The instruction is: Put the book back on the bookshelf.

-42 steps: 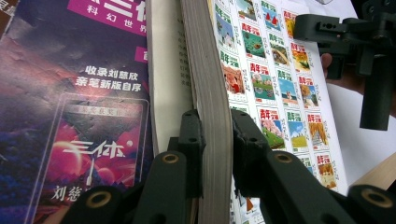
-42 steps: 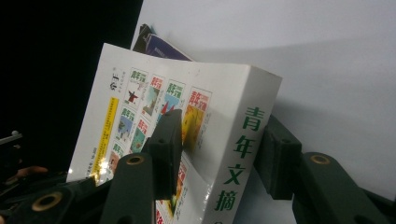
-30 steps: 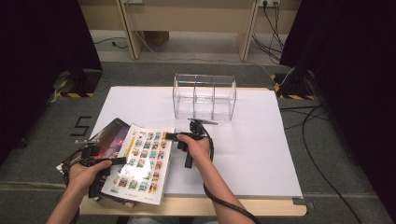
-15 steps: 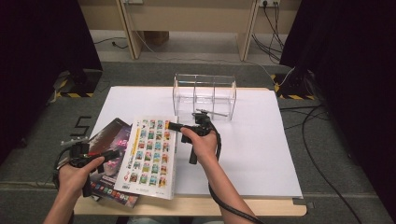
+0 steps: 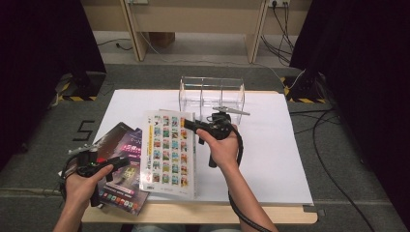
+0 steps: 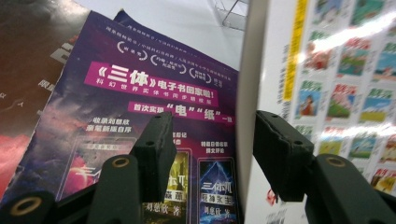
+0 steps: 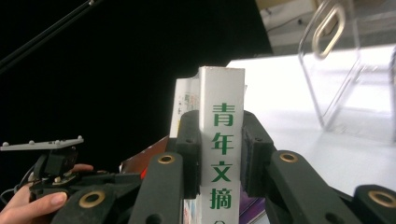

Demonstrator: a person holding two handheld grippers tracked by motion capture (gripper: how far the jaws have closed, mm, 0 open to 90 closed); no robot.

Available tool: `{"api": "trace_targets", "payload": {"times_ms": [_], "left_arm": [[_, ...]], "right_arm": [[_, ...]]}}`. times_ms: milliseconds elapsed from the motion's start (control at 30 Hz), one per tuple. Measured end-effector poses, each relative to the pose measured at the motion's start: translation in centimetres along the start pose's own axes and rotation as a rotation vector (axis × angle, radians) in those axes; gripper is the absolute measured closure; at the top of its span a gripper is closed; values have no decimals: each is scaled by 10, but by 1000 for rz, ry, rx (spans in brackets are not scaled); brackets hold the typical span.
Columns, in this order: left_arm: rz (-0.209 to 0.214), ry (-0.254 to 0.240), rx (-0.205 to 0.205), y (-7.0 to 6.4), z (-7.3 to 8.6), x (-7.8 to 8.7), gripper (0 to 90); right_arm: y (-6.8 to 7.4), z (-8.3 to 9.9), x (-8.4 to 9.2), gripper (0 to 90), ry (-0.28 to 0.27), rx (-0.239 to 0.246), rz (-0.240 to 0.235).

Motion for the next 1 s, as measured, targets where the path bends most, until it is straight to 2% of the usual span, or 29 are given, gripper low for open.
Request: {"api": "trace_targets", "payload": {"times_ms": [233, 367, 667, 1000], "left_arm": [[-2, -11, 4, 4, 0, 3, 473], [-2, -8, 0, 3, 1, 1, 473], [3, -3, 0, 2, 2, -1, 473], [-4, -6, -8, 2, 2, -1, 473]], "right_arm": [[4, -19, 25, 739, -53, 54, 42], [4, -28, 37, 739, -90, 87, 87], [-1, -45, 63, 740, -152, 112, 143], [-2, -61, 92, 740, -237, 157, 228]]}}
Point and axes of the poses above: each handheld gripper's, and its own axes: x roughly backward along the jaws, z roughly out of its underside, y roughly to its left, the point moved 5 cm from there along -x, roughly forward along the jaws, and after that the axes turned 1 degree about y, right-handed, at the moved point
